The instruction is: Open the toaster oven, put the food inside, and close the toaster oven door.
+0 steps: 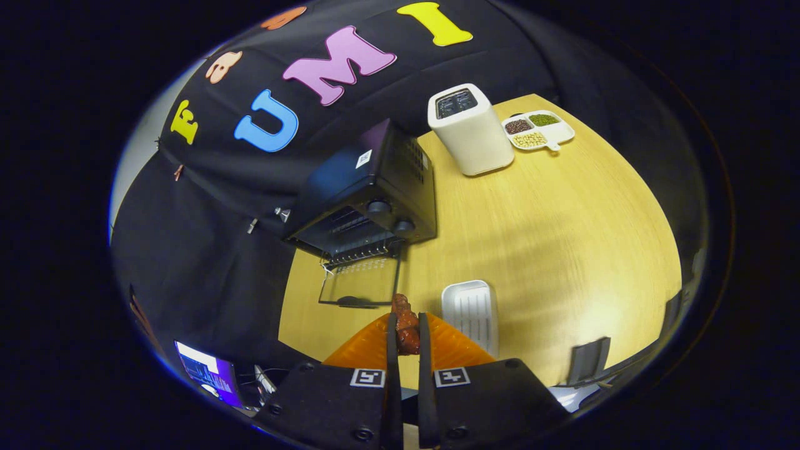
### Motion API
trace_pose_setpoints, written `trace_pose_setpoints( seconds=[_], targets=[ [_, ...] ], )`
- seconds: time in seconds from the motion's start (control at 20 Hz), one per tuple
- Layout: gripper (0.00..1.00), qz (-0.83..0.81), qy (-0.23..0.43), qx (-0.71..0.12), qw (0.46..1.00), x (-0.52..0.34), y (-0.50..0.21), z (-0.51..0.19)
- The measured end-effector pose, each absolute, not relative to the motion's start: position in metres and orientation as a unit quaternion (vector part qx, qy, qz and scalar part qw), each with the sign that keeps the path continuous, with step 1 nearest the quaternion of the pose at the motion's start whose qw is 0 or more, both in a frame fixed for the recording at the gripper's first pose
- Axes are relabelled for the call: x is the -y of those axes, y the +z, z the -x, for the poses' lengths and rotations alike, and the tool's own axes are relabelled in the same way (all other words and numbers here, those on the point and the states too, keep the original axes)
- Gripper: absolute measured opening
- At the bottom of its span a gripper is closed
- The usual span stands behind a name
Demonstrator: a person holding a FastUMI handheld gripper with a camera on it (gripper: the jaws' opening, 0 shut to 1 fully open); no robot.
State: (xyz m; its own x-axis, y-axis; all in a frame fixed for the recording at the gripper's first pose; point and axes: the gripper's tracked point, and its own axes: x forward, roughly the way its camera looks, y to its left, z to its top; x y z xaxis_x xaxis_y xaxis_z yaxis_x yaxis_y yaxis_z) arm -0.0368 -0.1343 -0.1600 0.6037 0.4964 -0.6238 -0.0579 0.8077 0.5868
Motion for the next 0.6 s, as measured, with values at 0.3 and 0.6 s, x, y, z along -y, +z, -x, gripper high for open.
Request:
trace_pose_setpoints(
  seconds=[0.3,0.6],
  targets=[
    [0.14,-0.293,0.165,-0.396,0.854,0.067,-0.151,0.037],
    [0.14,-0.328,0.157,-0.381,0.85,0.012,-0.163,0.028]
  ],
)
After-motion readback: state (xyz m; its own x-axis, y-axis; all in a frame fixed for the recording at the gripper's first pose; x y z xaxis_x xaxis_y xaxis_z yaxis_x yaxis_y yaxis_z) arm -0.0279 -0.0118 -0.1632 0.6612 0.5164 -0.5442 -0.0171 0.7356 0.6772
